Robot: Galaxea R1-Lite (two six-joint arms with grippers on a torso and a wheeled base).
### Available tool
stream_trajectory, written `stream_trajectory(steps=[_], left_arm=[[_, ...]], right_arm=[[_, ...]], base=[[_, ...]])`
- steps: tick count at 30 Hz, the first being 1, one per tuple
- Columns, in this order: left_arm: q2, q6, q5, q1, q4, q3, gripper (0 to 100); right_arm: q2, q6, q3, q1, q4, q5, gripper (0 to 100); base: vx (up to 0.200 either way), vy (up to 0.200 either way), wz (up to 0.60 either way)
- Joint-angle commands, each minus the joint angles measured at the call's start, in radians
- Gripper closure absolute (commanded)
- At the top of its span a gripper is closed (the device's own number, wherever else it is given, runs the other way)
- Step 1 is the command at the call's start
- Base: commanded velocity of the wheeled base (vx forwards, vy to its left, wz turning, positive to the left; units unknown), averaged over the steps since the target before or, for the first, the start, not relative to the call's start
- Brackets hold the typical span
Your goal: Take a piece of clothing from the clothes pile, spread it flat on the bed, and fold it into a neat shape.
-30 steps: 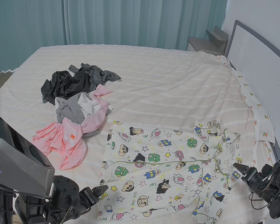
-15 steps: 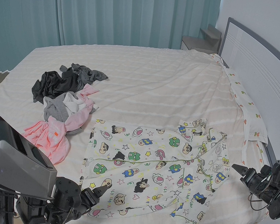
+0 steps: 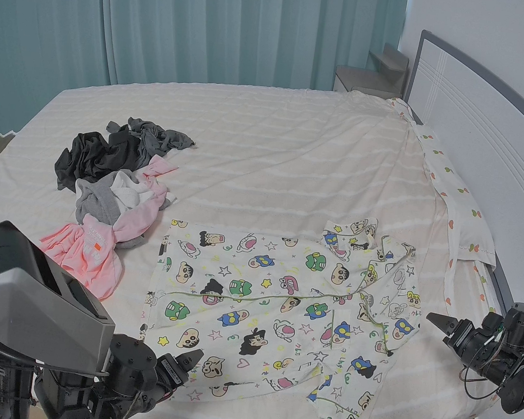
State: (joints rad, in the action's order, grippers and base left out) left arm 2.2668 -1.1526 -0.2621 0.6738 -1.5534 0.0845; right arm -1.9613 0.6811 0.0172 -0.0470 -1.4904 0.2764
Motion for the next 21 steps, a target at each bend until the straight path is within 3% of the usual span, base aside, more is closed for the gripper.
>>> stream_trajectory(steps=[1,5,15,21], left_arm=[[0.0,0.001,0.0,0.001,-0.017,-0.006,0],[0.003,0.001,-0.003,0.0,-0.017,-0.009,0],[0.048,-0.007,0.04,-0.003,-0.017,-0.022,0],[0.091,-0.001,0.037,-0.06,-0.017,0.015,0]], right_arm=[[-0.019,0.0,-0.01,0.013,-0.001,0.0,0],[-0.033,-0.002,-0.01,0.016,-0.001,0.0,0],[-0.059,-0.028,-0.014,0.03,-0.001,-0.003,0],[-0.059,-0.028,-0.014,0.033,-0.001,-0.002,0]], base=[[-0.2,0.0,0.0],[-0.2,0.0,0.0],[0.0,0.0,0.0],[0.0,0.0,0.0]])
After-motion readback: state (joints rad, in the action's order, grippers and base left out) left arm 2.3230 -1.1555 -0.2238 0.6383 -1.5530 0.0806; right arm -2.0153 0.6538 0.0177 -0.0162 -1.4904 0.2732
